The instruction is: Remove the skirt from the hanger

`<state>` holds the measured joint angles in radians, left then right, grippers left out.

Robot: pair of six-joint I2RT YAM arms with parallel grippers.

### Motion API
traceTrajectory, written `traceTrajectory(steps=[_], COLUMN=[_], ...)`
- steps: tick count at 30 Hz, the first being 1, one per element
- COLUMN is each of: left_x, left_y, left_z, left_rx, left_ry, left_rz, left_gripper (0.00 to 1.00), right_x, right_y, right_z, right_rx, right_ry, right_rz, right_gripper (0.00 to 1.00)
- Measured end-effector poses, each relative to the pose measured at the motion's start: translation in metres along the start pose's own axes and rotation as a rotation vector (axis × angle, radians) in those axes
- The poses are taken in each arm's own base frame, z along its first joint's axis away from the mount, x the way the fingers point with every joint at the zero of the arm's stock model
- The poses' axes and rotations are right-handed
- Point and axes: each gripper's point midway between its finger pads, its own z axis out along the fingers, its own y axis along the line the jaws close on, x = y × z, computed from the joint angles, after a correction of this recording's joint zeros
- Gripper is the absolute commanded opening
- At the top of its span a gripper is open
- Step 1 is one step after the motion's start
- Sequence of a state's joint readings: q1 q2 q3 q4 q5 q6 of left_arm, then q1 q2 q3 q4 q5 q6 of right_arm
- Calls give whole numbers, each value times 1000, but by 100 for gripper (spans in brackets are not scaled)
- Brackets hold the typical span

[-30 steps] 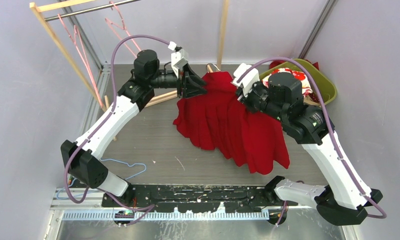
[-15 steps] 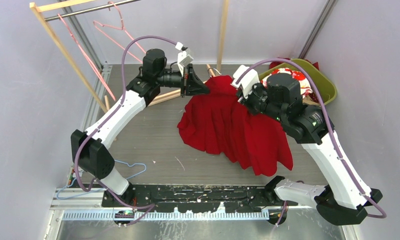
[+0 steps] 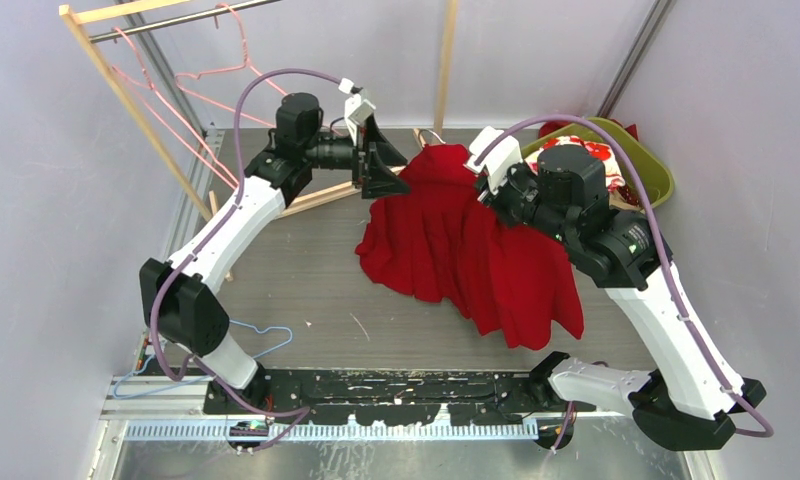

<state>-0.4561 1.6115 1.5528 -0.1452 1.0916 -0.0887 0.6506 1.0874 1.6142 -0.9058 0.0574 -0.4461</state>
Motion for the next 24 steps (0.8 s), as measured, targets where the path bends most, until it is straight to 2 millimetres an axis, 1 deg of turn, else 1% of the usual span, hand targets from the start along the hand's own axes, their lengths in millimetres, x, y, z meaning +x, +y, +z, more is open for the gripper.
traceTrajectory(steps=[3,4,6,9,12,13,14,15,16,17,18,20,21,24], left_x=[-4,-5,-6,-6,-6,-7,-8,-9,-10,-10,-10,-10,-10,-9], left_y=[16,21,31,39,42,41,40,38,36,34,31,29,28,28], left_z=[-10,-12,-14,-10,-4,-4,-3,-2,-2,-1,0,0,1,1], left_rx=[-41,-51,-67,-64,-54,-50,-44,-36,-27,-20,-5,7,8,12], left_ry=[-20,-26,-37,-54,-65,-68,-71,-73,-74,-74,-71,-69,-69,-68], left_rz=[-7,-11,-18,-39,-59,-64,-66,-68,-69,-79,-80,-76,-75,-76], left_gripper=[81,86,87,87,86,79,68,48,33,21,13,3,0,0], right_x=[-5,-7,-9,-10,-10,-10,-10,-10,-11,-11,-11,-10,-9,-8], right_y=[0,-1,-1,-1,-1,-1,-1,-1,-1,-1,-2,-4,-4,-4], right_z=[-2,-3,-3,-3,-3,-3,-3,-3,-3,-3,-3,-3,-4,-4], right_rx=[-4,-5,-5,-6,-5,-5,-4,-4,-4,-3,1,11,12,13], right_ry=[-17,-23,-31,-36,-36,-36,-36,-37,-38,-39,-38,-32,-28,-25], right_rz=[1,1,2,2,2,2,2,2,2,2,2,2,2,2], right_gripper=[1,1,1,1,1,1,1,1,1,1,1,1,1,1])
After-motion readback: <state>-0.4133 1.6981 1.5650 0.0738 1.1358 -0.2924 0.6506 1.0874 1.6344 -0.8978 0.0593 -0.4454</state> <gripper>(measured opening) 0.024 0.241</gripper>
